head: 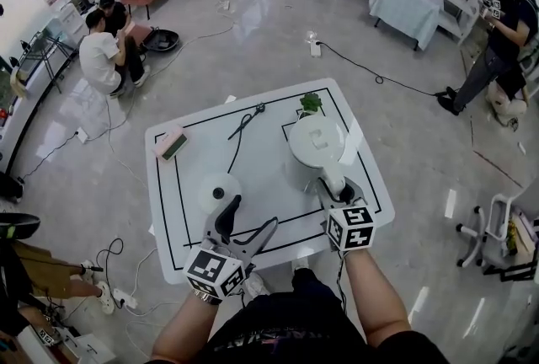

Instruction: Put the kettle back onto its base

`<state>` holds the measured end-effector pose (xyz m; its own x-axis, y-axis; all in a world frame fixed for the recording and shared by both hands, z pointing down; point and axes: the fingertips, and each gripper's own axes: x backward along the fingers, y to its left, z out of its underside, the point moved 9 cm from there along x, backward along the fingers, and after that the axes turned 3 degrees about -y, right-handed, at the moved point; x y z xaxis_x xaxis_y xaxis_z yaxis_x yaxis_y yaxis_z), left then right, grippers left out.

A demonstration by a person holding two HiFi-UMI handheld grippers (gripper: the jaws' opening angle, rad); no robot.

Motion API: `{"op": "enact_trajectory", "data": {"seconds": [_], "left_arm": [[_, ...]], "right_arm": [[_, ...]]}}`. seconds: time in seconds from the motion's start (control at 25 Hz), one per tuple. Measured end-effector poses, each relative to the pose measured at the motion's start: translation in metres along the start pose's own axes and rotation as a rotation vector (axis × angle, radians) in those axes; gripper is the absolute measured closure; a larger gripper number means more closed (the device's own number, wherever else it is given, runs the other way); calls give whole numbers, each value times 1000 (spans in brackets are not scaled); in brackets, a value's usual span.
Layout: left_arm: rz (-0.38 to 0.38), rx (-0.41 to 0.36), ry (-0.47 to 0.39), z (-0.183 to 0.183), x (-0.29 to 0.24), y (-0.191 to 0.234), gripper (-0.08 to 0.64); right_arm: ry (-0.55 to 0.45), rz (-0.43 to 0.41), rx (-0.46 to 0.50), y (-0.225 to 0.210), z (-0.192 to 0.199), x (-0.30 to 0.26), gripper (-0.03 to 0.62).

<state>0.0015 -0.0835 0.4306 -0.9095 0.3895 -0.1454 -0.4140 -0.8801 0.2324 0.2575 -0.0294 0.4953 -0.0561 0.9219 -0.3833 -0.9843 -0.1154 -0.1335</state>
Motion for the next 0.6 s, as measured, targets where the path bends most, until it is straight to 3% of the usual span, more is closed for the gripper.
{"op": "enact_trajectory", "data": {"seconds": [0.6], "left_arm": [[-55,-4,-38,-11,1,14,192]], "right_arm": [[-25,-58,37,-6,-1,-4,460]]}}
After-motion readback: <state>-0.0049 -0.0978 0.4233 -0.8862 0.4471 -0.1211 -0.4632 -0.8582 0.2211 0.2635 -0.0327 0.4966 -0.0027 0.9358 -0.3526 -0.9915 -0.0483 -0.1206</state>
